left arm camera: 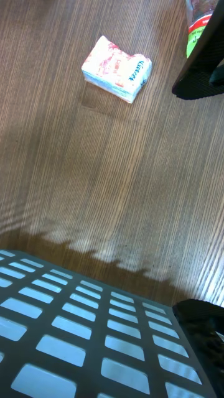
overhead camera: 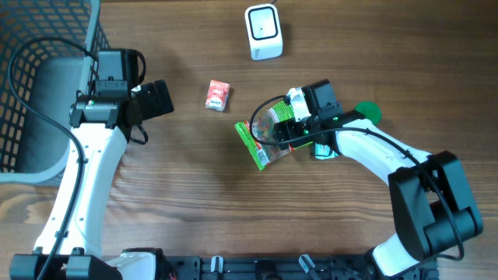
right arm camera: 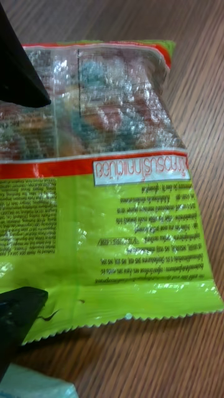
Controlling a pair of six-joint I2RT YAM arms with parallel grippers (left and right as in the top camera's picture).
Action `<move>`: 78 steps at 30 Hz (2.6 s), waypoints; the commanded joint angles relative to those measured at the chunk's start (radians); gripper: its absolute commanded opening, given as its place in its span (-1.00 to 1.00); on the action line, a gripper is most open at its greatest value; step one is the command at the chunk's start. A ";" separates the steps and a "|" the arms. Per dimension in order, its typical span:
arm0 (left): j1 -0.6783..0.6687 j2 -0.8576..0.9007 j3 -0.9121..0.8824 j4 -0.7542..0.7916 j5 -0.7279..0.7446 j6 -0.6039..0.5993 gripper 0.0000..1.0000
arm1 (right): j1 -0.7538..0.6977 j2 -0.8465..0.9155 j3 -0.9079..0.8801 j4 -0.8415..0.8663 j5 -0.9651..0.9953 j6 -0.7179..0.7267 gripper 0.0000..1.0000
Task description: Scan the item barcode
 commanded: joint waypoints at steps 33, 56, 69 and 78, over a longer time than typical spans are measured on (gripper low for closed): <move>-0.351 0.445 -0.085 0.314 0.440 -0.415 -0.92 | -0.076 0.128 0.116 -0.051 -0.227 -0.107 0.68; -0.362 0.416 -0.064 -0.044 0.455 -0.388 -0.92 | 0.010 0.163 0.119 -0.127 -0.294 0.074 0.57; -0.419 0.489 -0.091 0.070 0.446 -0.445 -0.92 | 0.010 0.167 -0.005 -0.094 -0.546 0.176 0.24; -0.419 0.489 -0.091 0.071 0.420 -0.445 -0.92 | 0.069 0.167 -0.048 0.175 -0.681 0.354 0.11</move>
